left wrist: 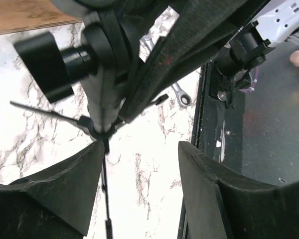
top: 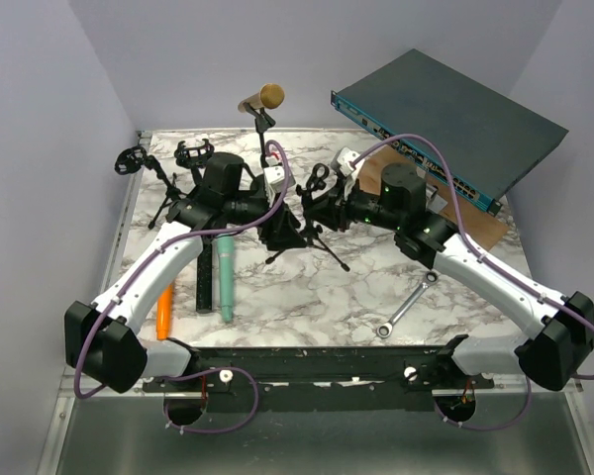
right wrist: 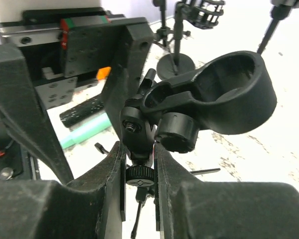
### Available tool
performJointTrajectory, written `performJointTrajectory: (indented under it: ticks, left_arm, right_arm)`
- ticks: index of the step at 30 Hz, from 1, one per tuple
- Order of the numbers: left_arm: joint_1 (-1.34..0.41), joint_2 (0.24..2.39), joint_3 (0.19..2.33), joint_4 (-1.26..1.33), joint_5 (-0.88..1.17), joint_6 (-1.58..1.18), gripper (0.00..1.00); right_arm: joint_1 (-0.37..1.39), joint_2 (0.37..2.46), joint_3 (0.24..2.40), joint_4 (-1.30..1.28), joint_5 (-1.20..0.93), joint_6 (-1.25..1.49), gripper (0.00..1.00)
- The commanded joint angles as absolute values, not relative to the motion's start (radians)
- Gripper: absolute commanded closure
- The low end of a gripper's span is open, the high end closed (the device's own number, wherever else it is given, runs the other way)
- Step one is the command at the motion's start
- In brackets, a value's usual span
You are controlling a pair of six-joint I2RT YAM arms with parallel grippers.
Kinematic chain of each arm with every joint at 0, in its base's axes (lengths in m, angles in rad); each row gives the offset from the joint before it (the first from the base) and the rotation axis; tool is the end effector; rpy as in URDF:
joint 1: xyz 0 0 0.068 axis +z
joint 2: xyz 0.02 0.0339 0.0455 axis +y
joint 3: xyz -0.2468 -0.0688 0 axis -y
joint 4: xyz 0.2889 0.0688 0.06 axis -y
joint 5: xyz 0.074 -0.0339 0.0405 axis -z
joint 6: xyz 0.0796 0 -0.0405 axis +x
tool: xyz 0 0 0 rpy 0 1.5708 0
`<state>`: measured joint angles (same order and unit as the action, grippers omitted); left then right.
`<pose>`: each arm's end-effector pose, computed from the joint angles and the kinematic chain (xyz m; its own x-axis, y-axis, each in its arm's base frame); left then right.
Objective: Remove the microphone from the stand
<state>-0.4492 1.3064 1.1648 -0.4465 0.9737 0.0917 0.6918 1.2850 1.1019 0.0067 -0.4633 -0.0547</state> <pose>0.2856 -0.2108 0.3045 -0.4185 0.2589 -0.8705 0.9061 0.1848 -0.3807 0.2764 0.2751 0.3312 -0.0852 -0.1341 -0.9873 -0.9155 0.4015 0.0245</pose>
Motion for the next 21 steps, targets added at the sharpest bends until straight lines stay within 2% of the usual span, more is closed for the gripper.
performJointTrajectory:
  ticks: [1,9,21]
  left_arm:
    - [-0.429,1.275,1.162,-0.459,0.919,0.115,0.37]
    - [-0.352,1.206,1.121,-0.523,0.887,0.181,0.36]
    - [-0.292,1.073,1.014,-0.498,0.888,0.195,0.36]
  right_arm:
    - [0.689,1.305,1.101,0.105,-0.347,-0.099,0.99]
    - [0.687,1.405,1.094,0.232,-0.253,-0.193,0.99]
    - [0.58,1.756,1.232,0.449,-0.21,-0.235,0.99]
